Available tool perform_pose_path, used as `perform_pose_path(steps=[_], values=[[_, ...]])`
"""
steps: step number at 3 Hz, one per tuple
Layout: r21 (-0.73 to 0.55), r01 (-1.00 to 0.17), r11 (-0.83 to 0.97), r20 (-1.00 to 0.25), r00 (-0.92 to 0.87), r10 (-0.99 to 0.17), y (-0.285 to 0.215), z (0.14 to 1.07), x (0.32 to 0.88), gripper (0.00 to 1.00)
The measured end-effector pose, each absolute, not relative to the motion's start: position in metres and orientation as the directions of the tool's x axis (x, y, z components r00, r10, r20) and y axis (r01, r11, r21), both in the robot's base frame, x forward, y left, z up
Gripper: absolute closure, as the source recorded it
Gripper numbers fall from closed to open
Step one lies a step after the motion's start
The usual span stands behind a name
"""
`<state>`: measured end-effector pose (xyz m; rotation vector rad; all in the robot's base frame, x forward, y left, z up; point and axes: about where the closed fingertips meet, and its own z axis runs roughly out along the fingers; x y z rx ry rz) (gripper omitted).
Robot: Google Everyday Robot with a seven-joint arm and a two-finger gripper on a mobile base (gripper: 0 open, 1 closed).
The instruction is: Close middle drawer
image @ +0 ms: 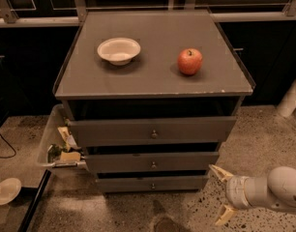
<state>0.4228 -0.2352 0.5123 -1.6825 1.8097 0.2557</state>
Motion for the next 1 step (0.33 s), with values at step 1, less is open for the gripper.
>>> perform_pose_path(steps=[1], values=[[-0.283,-0.946,0.159,-0.568,0.031,-0.823,-0.2361,0.5142,0.4230,0.00]])
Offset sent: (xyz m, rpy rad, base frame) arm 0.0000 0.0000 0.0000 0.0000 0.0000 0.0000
